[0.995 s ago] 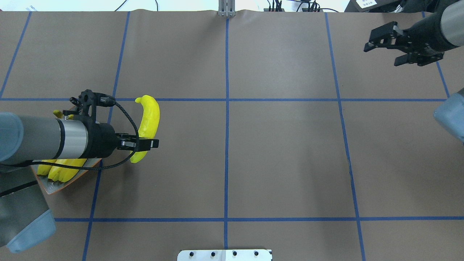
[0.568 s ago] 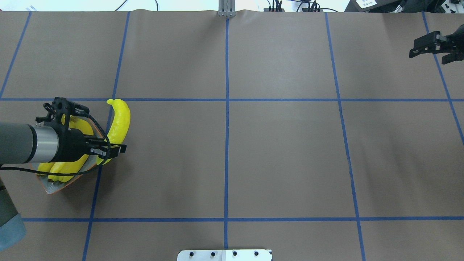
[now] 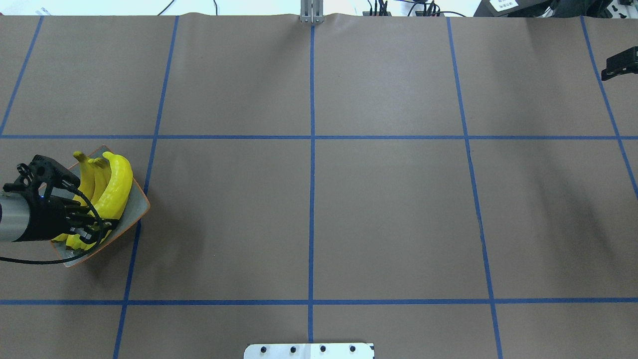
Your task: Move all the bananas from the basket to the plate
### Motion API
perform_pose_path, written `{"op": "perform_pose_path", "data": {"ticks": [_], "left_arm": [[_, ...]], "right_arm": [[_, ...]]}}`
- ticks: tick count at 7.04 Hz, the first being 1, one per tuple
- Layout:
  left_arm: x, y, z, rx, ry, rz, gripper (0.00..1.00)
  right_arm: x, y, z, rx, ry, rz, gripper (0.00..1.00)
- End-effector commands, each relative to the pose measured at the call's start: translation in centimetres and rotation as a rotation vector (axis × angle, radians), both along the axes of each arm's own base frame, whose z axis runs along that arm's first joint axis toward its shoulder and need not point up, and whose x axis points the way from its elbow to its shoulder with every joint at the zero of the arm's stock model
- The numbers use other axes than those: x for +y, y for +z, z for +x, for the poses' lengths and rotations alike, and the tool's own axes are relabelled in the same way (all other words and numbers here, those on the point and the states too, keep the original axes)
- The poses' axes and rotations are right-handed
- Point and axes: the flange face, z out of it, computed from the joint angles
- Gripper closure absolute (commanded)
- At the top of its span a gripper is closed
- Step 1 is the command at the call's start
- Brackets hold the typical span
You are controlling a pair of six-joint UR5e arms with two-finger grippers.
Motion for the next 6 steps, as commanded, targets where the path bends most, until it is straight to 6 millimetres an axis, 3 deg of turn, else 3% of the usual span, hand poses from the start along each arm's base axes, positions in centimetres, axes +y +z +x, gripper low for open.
{"op": "perform_pose_path", "data": {"ticks": [1,2,3,6], "left_arm": [[1.31,0.95,0.38,-0.021,0.039,0.002,0.62],[1.54,0.97,0.72,-0.023,0.049,0.007,0.23],[1.51,1.19,0.77,-0.038,0.079,0.055,0.02],[1.36,1.00,0.88,-0.034,0.080,0.064,0.01]], "right_arm": [[-0.08,0.27,0.14,0.003,-0.002,0.001,0.00],[-0.08,0.24,0.13,0.002,-0.003,0.002,0.00],[-0.09,0.24,0.22,0.001,0.000,0.001,0.00],[-0.17,0.15,0.55,0.001,0.006,0.003,0.00]]}}
